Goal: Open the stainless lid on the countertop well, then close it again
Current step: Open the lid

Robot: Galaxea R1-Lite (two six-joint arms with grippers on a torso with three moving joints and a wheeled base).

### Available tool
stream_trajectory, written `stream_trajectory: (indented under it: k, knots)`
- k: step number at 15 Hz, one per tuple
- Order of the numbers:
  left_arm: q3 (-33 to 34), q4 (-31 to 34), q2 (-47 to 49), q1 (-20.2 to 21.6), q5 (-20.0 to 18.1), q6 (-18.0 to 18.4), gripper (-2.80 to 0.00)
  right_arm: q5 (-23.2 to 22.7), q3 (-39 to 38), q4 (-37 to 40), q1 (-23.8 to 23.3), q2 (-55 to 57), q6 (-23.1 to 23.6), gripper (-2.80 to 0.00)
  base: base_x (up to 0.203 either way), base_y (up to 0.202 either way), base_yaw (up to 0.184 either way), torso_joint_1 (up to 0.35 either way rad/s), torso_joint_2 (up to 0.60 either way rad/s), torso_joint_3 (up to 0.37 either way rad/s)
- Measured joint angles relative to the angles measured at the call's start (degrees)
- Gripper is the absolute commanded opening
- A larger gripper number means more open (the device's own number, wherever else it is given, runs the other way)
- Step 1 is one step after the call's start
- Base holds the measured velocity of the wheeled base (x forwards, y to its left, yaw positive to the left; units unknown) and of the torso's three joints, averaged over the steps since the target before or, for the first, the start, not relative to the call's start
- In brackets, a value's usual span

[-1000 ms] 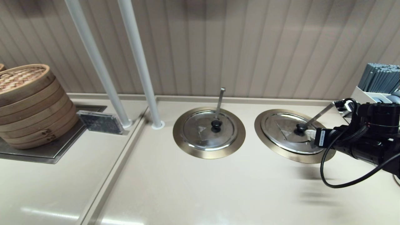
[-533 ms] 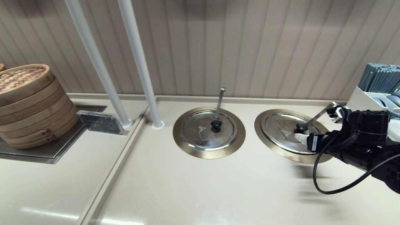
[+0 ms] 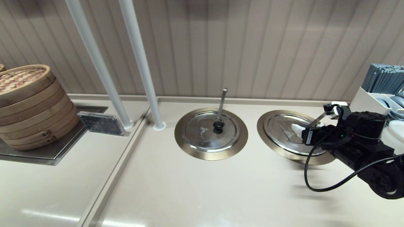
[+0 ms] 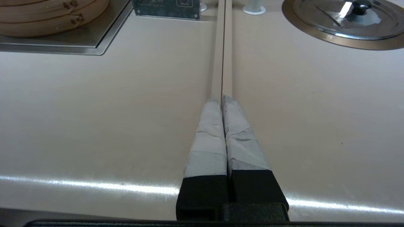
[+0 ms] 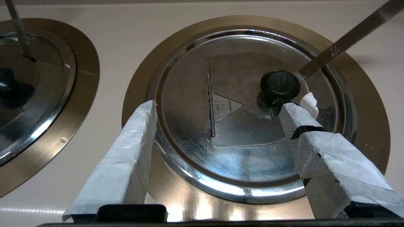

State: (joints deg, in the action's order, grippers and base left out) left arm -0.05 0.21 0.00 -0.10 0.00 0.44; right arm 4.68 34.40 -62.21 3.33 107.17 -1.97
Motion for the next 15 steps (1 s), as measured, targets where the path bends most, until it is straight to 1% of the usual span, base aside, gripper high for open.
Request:
stream_trajectory:
  k: [7,9,12,15]
  knots:
    - [0.00,0.00,0.00,0.00,0.00,0.00,-2.80,0.30,5.87,-1.08,-0.43,7.22,0.04,0.00,0.000,0.000,0.000,0.000,0.00,0.000]
    - [-0.02,0.00,0.00,0.00,0.00,0.00,-2.80,0.77,9.57,-2.66,-1.80,10.32,0.13,0.00,0.000,0.000,0.000,0.000,0.00,0.000]
    - [0.00,0.00,0.00,0.00,0.00,0.00,-2.80,3.86,13.01,-3.23,-3.53,14.57,-0.03,0.00,0.000,0.000,0.000,0.000,0.00,0.000]
    - [-0.02,0.00,0.00,0.00,0.00,0.00,-2.80,3.54,15.33,-3.66,-5.70,16.71,-0.12,0.00,0.000,0.000,0.000,0.000,0.00,0.000]
